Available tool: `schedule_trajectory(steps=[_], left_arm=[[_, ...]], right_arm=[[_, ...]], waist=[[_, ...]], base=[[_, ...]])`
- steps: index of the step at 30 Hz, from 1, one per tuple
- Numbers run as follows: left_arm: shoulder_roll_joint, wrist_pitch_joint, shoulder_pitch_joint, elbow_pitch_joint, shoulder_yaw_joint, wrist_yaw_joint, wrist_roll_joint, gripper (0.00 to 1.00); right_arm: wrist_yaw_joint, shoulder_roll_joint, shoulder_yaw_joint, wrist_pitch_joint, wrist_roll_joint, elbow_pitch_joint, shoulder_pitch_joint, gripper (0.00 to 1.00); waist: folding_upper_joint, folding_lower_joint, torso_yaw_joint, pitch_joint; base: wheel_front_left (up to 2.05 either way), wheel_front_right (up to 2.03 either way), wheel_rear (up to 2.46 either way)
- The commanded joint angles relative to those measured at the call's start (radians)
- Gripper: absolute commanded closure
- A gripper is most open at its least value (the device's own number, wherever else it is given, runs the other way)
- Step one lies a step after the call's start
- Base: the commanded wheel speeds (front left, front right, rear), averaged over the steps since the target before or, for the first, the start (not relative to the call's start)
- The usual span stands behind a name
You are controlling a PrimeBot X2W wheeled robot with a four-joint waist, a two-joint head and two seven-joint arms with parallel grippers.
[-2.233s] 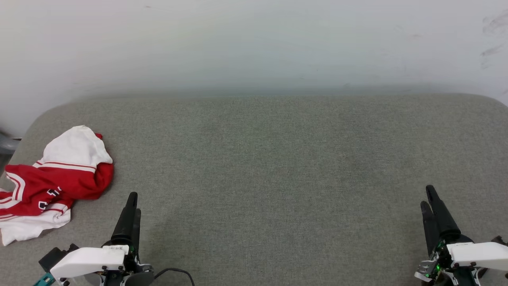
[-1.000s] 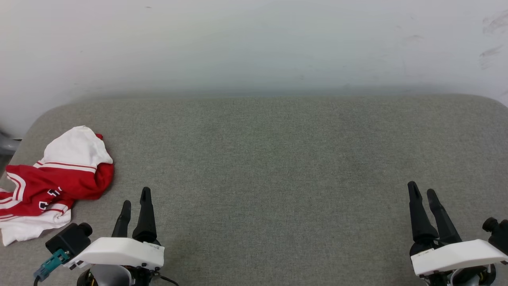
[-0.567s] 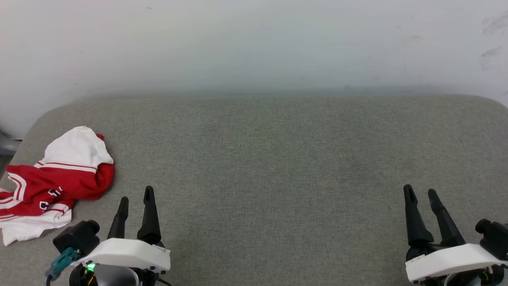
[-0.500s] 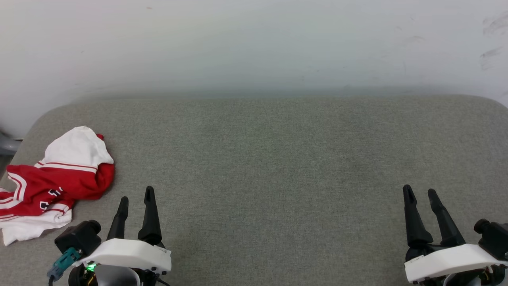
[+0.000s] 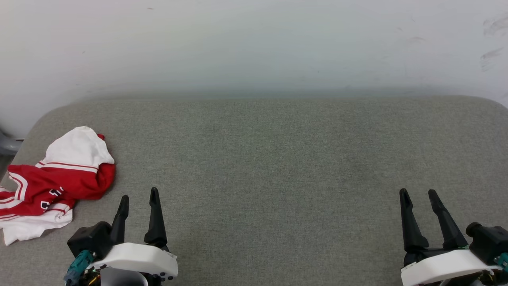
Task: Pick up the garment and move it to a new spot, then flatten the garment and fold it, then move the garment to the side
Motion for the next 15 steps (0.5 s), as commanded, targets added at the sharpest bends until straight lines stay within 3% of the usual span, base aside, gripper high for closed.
schedule_trajectory(steps=[1, 15], left_arm=[[0.007, -0.010, 0.005, -0.012, -0.003, 0.004, 0.026, 0.00], [0.003, -0.042, 0.020, -0.018, -0.018, 0.014, 0.150, 0.00]], right_arm=[[0.000, 0.000, 0.003, -0.009, -0.030, -0.016, 0.002, 0.00], [0.000, 0.000, 0.003, -0.042, -0.143, -0.035, 0.020, 0.00]], waist=[[-0.0001, 0.0000, 0.000, 0.000], [-0.0001, 0.0000, 0.003, -0.006]], base=[[0.00, 0.00, 0.00], [0.00, 0.00, 0.00]])
